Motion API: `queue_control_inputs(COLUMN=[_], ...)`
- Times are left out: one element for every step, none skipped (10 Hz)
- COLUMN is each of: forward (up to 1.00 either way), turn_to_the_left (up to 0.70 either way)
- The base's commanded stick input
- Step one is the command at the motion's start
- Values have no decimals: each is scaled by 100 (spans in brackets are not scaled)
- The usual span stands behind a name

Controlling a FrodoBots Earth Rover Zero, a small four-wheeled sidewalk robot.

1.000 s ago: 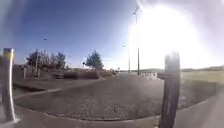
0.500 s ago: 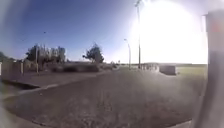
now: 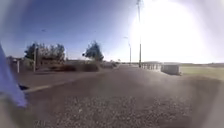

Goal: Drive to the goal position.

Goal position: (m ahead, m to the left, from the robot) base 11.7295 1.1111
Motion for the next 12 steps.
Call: queue_control_inputs(forward=[70, 70, 70, 70, 70, 70, 70, 70, 70, 70, 70, 70], turn_to_the_left=[-35, -35, -35, -35, -35, -26, -14, -1, 0, 0, 0, 0])
